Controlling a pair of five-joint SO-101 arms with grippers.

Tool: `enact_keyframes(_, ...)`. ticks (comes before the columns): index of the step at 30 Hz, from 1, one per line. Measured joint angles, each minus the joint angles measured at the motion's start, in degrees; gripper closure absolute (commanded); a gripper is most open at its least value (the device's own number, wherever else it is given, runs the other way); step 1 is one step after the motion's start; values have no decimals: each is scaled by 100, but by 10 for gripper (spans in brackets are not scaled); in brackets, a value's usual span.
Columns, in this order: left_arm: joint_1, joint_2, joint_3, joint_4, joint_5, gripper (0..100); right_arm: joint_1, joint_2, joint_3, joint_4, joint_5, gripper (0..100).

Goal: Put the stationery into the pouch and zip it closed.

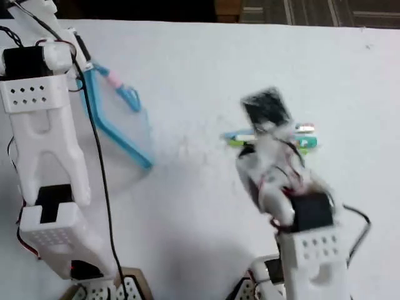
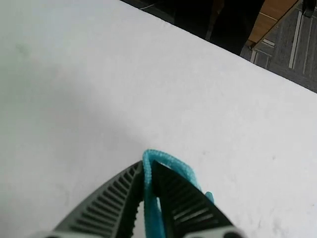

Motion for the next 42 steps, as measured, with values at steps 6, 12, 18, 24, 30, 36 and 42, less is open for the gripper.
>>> enact_keyframes(6, 0, 0, 0, 0, 0, 978, -360, -818, 440, -615, -185, 954)
enact_keyframes(12, 0, 0, 0, 18, 0, 978, -1802, -141, 615, -2110, -1125, 642)
enact_keyframes(18, 0, 0, 0, 105, 0, 978, -2444, 2057, 79, -3473, -1257, 612)
enact_keyframes(24, 0, 0, -211, 343, 0, 978, -2470, 4273, -1336, -4167, -1257, 612)
enact_keyframes(30, 114, 9, -316, 360, -193, 978, -2585, 5793, -2470, -4185, -1152, 612)
enact_keyframes(36, 246, 18, -325, 281, -352, 978, -3147, 6022, -2585, -4290, -756, 612)
enact_keyframes(42, 255, 18, -325, 273, -510, 979, -3112, 6514, -2585, -5231, -695, 612)
